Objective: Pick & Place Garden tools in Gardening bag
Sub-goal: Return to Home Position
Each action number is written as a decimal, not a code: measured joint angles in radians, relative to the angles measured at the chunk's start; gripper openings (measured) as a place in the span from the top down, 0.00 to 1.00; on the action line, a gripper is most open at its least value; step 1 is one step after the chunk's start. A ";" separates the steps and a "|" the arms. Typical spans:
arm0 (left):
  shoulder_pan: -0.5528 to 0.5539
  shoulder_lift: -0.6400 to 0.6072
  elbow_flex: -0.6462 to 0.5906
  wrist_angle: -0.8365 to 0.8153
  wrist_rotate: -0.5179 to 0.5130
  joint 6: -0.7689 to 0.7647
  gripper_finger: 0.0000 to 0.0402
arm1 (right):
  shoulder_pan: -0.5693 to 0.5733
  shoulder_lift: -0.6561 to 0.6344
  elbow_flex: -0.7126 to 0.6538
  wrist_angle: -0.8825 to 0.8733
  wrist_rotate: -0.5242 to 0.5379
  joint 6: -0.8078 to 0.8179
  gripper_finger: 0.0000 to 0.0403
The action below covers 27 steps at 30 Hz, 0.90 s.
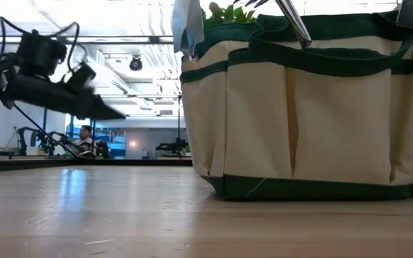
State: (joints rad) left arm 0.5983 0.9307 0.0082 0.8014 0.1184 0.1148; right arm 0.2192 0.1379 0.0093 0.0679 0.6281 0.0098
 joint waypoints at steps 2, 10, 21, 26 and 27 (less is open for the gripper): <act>0.000 0.021 0.000 -0.030 -0.152 -0.035 0.99 | 0.000 0.026 0.000 0.000 0.010 -0.010 0.98; 0.000 0.059 0.000 -0.091 -0.435 -0.116 0.99 | 0.000 0.094 0.000 0.000 0.004 -0.010 0.98; 0.000 0.059 0.002 -0.100 -0.438 -0.116 0.99 | 0.000 0.112 0.000 0.000 0.003 -0.010 0.98; 0.000 0.059 0.002 -0.101 -0.438 -0.116 0.99 | 0.000 0.113 0.000 0.000 0.003 -0.010 0.98; 0.000 0.059 0.002 -0.101 -0.438 -0.116 0.99 | 0.000 0.113 0.000 0.000 0.003 -0.010 0.98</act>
State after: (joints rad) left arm 0.5980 0.9901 0.0105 0.7002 -0.3195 -0.0008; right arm 0.2195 0.2505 0.0093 0.0681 0.6308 -0.0006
